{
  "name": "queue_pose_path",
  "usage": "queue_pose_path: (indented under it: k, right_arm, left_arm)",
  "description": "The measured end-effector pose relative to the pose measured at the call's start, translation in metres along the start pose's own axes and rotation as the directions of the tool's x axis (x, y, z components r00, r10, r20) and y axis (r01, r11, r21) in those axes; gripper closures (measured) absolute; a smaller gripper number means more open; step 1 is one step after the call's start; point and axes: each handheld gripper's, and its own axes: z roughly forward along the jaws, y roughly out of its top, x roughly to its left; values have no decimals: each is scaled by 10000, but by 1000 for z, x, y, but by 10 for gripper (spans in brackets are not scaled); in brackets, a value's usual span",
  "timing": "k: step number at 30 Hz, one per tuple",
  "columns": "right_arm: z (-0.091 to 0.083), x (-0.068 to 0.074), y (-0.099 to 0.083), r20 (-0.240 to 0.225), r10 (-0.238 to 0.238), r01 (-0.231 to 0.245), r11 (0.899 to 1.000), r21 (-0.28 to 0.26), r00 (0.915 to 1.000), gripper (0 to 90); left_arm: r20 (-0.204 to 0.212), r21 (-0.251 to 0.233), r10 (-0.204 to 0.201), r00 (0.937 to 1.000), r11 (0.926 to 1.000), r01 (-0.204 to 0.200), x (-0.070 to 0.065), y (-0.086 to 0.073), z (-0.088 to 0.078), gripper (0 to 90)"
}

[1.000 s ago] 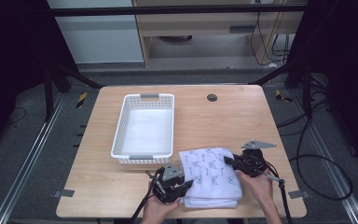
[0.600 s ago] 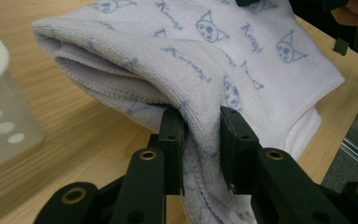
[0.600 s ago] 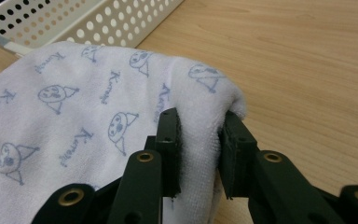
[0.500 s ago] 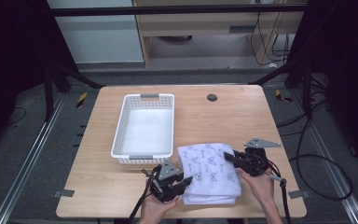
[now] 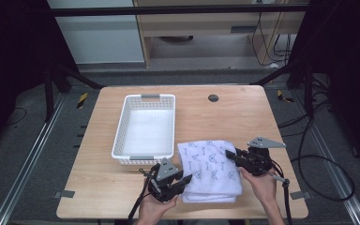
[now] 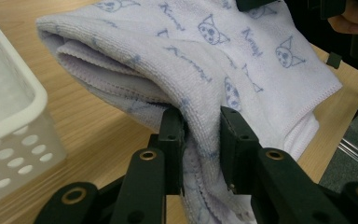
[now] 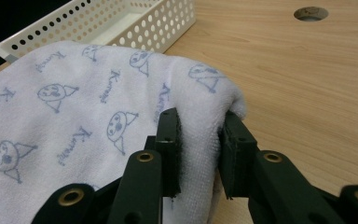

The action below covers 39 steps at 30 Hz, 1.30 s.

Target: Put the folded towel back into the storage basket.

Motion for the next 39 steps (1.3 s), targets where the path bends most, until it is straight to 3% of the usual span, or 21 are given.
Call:
queue_pose_path:
  k: [23,39]
  right_arm:
    - [-10,13,19,14,-358,358,9949,-947,9994,722]
    - [-10,21,33,86,-551,557,9923,-1110,9984,721]
  left_arm:
    - [-143,-637,70,9999,9979,-78,3,14,-22,717]
    - [-299,-926,89,9995,9956,-116,8,23,-31,717]
